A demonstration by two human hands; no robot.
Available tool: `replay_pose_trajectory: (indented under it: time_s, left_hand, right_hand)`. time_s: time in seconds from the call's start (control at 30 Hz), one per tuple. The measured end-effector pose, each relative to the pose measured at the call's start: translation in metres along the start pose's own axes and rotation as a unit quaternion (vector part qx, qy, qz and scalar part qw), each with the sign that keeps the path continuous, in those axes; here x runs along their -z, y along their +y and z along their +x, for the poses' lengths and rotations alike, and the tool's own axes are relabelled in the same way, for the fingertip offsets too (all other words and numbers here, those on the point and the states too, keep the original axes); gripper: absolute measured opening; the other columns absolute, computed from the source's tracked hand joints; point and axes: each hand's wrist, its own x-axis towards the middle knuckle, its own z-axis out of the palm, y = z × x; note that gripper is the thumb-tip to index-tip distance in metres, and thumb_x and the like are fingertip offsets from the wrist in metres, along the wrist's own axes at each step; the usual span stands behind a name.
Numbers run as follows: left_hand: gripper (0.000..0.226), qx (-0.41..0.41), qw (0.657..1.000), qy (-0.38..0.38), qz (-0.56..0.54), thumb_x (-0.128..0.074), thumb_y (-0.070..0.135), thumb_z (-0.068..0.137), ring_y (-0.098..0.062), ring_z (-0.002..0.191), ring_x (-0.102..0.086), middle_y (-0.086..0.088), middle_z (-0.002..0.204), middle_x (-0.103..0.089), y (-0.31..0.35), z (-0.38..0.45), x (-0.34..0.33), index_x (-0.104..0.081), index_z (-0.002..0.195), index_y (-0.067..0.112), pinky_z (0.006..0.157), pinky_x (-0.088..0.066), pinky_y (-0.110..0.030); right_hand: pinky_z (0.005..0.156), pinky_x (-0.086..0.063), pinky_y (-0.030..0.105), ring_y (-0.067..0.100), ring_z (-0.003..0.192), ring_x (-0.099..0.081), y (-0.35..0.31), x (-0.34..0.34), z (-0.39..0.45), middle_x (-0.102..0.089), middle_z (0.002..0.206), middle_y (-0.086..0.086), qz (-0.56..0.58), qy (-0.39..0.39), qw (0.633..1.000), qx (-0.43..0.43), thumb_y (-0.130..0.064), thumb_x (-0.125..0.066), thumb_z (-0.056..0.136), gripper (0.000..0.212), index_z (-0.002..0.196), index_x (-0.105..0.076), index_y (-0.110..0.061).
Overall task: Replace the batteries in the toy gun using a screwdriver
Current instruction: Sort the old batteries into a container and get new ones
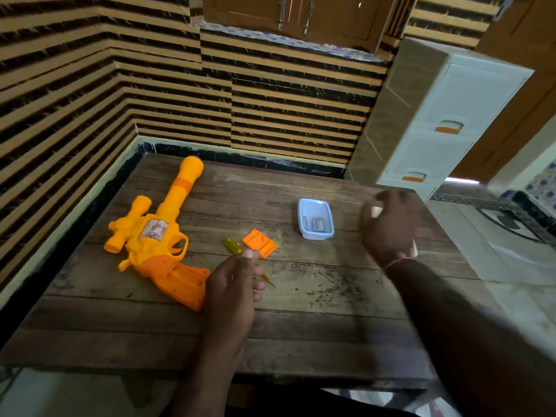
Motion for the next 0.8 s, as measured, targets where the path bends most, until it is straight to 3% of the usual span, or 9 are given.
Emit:
replay_pose_trajectory:
  time_s: [0.07, 0.17, 0.23, 0.3, 0.37, 0.43, 0.53, 0.67, 0.8]
  left_hand:
    - [0.025, -0.003, 1.0, -0.003, 0.006, -0.052, 0.026, 0.1, -0.014, 0.063, -0.057, -0.001, 0.072, -0.066, -0.001, -0.001, 0.0, -0.071, 0.085, 0.021, 0.055, -0.043, -0.028]
    - [0.024, -0.019, 0.999, -0.015, 0.033, -0.053, 0.027, 0.1, -0.013, 0.064, -0.059, 0.004, 0.071, -0.068, -0.002, -0.004, 0.0, -0.071, 0.085, 0.023, 0.057, -0.044, -0.029]
    - [0.024, -0.031, 0.998, -0.024, 0.053, -0.053, 0.027, 0.1, -0.011, 0.064, -0.059, 0.006, 0.07, -0.068, -0.003, -0.005, 0.001, -0.071, 0.085, 0.026, 0.057, -0.044, -0.031]
    - [0.024, -0.038, 0.997, -0.031, 0.059, -0.053, 0.026, 0.1, -0.008, 0.063, -0.059, 0.01, 0.069, -0.069, -0.004, -0.005, 0.002, -0.071, 0.085, 0.027, 0.058, -0.044, -0.031]
    - [0.024, -0.042, 0.997, -0.033, 0.05, -0.055, 0.024, 0.1, -0.008, 0.062, -0.058, 0.011, 0.067, -0.068, -0.005, -0.003, 0.002, -0.071, 0.082, 0.027, 0.058, -0.044, -0.031]
    - [0.022, -0.045, 0.998, -0.035, 0.036, -0.057, 0.022, 0.099, -0.01, 0.064, -0.059, 0.009, 0.068, -0.067, -0.004, -0.004, 0.0, -0.072, 0.083, 0.026, 0.057, -0.047, -0.028]
    - [0.012, -0.017, 0.999, -0.043, 0.012, -0.059, 0.021, 0.098, -0.008, 0.073, -0.066, 0.008, 0.077, -0.072, -0.002, -0.007, -0.007, -0.07, 0.103, 0.023, 0.066, -0.056, -0.027]
    - [0.029, -0.051, 0.996, -0.055, 0.05, -0.064, 0.031, 0.089, -0.003, 0.097, -0.068, 0.01, 0.101, -0.075, 0.0, -0.013, -0.008, -0.07, 0.115, 0.019, 0.089, -0.054, -0.033]
    - [0.015, -0.055, 0.995, -0.025, 0.075, -0.063, 0.014, 0.086, -0.013, 0.087, -0.069, 0.005, 0.089, -0.075, 0.005, -0.015, 0.0, -0.073, 0.09, 0.024, 0.087, -0.056, -0.044]
  right_hand:
    - [0.099, -0.038, 0.04, 0.029, 0.118, -0.046, -0.028, -0.018, -0.009, -0.053, 0.126, 0.014, 0.023, -0.082, 0.996, 0.038, -0.051, -0.056, 0.088, 0.05, 0.122, -0.056, -0.014]
    - [0.102, -0.041, 0.048, 0.038, 0.124, -0.045, -0.054, -0.048, -0.024, -0.046, 0.138, 0.017, -0.051, -0.208, 0.977, 0.021, -0.08, -0.047, 0.074, 0.09, 0.14, -0.038, -0.02]
    - [0.102, -0.041, 0.047, 0.04, 0.125, -0.043, -0.056, -0.058, -0.031, -0.037, 0.145, 0.018, -0.077, -0.244, 0.967, 0.019, -0.072, -0.051, 0.076, 0.084, 0.141, -0.033, -0.021]
    - [0.101, -0.042, 0.044, 0.037, 0.123, -0.045, -0.052, -0.057, -0.035, -0.036, 0.146, 0.017, -0.046, -0.243, 0.969, 0.014, -0.057, -0.056, 0.081, 0.071, 0.138, -0.039, -0.02]
    - [0.102, -0.041, 0.037, 0.03, 0.122, -0.047, -0.047, -0.043, -0.046, -0.042, 0.141, 0.012, 0.06, -0.226, 0.972, 0.013, -0.045, -0.063, 0.082, 0.063, 0.137, -0.045, -0.018]
    - [0.099, -0.037, 0.02, 0.021, 0.12, -0.049, -0.042, -0.019, -0.07, -0.048, 0.134, 0.005, 0.179, -0.176, 0.967, 0.046, -0.031, -0.07, 0.078, 0.061, 0.133, -0.048, -0.017]
    - [0.094, -0.032, 0.005, 0.011, 0.116, -0.049, -0.04, 0.012, -0.119, -0.051, 0.126, -0.002, 0.28, -0.104, 0.947, 0.117, -0.032, -0.072, 0.068, 0.067, 0.129, -0.05, -0.016]
    - [0.103, -0.038, 0.027, 0.014, 0.125, -0.047, -0.042, 0.018, -0.175, -0.048, 0.135, 0.0, 0.295, -0.098, 0.938, 0.154, -0.036, -0.079, 0.068, 0.077, 0.133, -0.045, -0.017]
    - [0.104, -0.043, 0.034, 0.011, 0.129, -0.049, -0.05, 0.023, -0.192, -0.05, 0.138, -0.006, 0.411, -0.185, 0.889, 0.085, -0.051, -0.075, 0.07, 0.081, 0.139, -0.045, -0.024]
